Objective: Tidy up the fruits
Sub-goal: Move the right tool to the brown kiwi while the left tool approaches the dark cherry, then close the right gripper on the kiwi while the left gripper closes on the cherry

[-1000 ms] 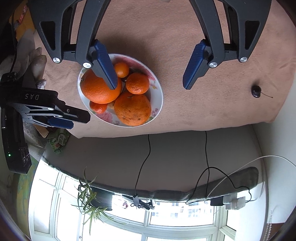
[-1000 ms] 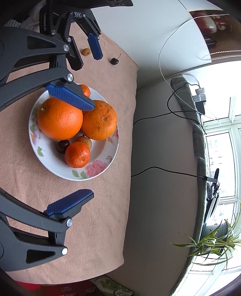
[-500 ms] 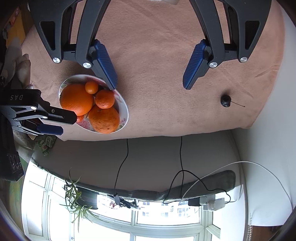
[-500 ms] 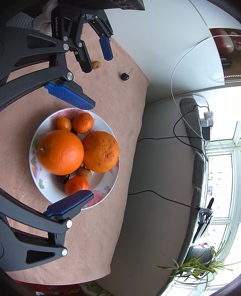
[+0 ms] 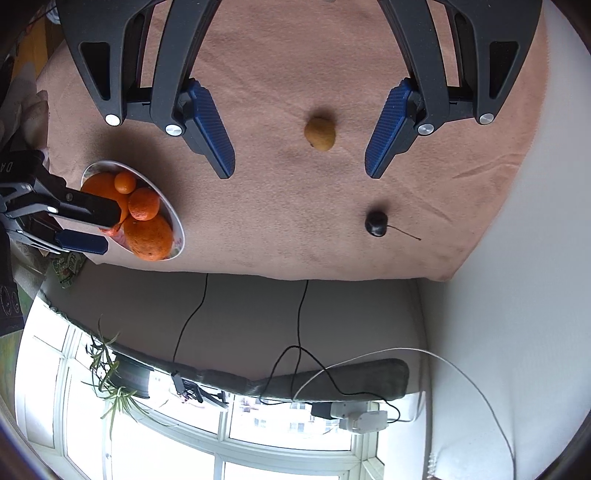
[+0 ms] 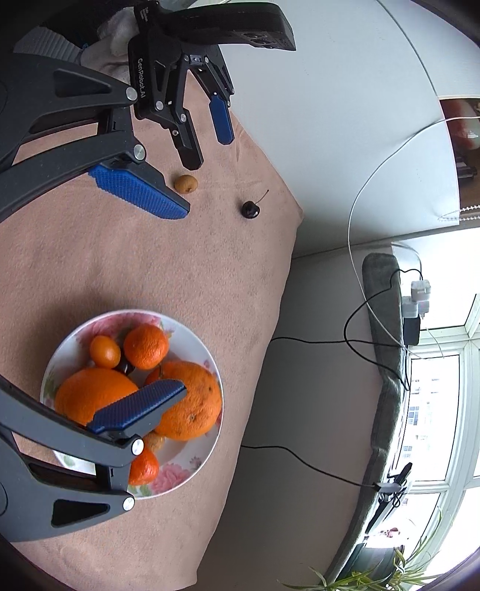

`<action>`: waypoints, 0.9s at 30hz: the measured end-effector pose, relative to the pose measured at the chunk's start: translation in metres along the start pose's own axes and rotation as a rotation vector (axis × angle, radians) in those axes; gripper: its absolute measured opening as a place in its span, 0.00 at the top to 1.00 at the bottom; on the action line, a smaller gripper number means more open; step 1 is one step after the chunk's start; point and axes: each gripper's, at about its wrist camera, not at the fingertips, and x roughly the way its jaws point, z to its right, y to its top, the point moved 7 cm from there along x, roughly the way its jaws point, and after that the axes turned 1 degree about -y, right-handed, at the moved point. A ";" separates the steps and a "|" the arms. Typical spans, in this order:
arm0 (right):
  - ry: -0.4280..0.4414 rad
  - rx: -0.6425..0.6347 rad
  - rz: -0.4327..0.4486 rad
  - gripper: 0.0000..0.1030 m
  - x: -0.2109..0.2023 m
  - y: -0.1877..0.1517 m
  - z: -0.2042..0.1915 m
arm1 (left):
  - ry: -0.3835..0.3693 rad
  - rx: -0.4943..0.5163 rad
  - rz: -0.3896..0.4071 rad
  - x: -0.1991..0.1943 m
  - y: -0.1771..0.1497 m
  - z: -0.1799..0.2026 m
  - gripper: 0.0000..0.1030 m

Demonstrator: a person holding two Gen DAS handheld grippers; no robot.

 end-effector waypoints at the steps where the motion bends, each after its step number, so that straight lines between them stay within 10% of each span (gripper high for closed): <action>1: 0.014 -0.007 -0.006 0.12 0.004 0.000 -0.006 | 0.002 -0.012 -0.002 0.000 0.000 -0.006 0.29; 11: 0.130 -0.062 -0.041 0.13 0.041 0.000 -0.062 | -0.003 -0.126 -0.008 0.015 0.001 -0.057 0.37; 27: 0.263 -0.083 -0.191 0.46 0.107 -0.022 -0.102 | -0.069 -0.267 -0.069 0.071 0.007 -0.095 0.51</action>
